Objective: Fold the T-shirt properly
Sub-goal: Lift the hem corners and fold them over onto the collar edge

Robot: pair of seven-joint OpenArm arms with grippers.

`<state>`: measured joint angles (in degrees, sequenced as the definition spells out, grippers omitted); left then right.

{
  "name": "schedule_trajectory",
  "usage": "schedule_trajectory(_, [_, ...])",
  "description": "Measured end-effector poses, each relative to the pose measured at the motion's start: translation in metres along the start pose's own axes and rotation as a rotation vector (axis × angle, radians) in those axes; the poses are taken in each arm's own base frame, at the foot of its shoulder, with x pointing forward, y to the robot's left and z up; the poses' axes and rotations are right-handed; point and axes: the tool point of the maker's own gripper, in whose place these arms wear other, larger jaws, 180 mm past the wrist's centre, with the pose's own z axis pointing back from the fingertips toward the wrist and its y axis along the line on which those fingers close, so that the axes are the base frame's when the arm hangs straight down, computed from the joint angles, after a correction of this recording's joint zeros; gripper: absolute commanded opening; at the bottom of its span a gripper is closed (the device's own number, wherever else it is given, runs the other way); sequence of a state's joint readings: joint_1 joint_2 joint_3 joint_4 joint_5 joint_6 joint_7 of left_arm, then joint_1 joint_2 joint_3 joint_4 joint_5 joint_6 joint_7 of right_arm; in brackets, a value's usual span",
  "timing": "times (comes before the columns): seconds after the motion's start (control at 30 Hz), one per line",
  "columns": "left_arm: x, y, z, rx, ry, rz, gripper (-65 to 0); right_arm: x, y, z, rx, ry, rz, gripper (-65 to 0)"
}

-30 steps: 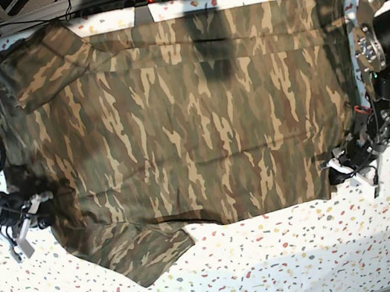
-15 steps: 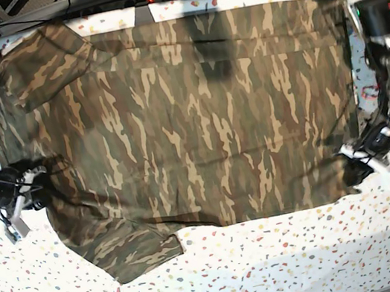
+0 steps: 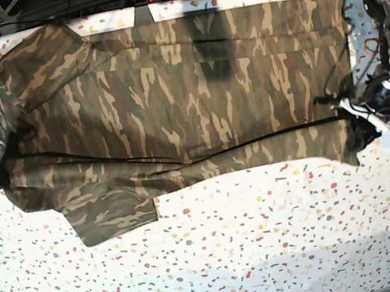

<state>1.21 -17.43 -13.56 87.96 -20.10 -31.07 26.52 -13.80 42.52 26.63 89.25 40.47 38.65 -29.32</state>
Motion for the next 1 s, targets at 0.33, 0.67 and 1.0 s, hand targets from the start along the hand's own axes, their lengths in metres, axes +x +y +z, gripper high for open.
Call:
schedule_trajectory(0.33, [0.0,0.011,0.069,0.085,-0.041,0.006,-65.0,-0.028,0.011,0.047,-0.082,-0.043,-0.091,-65.0])
schedule_trajectory(0.67, [-0.033,0.006,0.089,0.084,0.034,0.037,-65.0,-0.058,0.0,0.084,-0.233,-0.056,-0.214,-65.0])
schedule_trajectory(1.0, [-0.067,-0.003,0.107,0.077,0.124,0.056,-65.0,-0.093,0.003,0.089,-0.308,0.051,-0.215,-65.0])
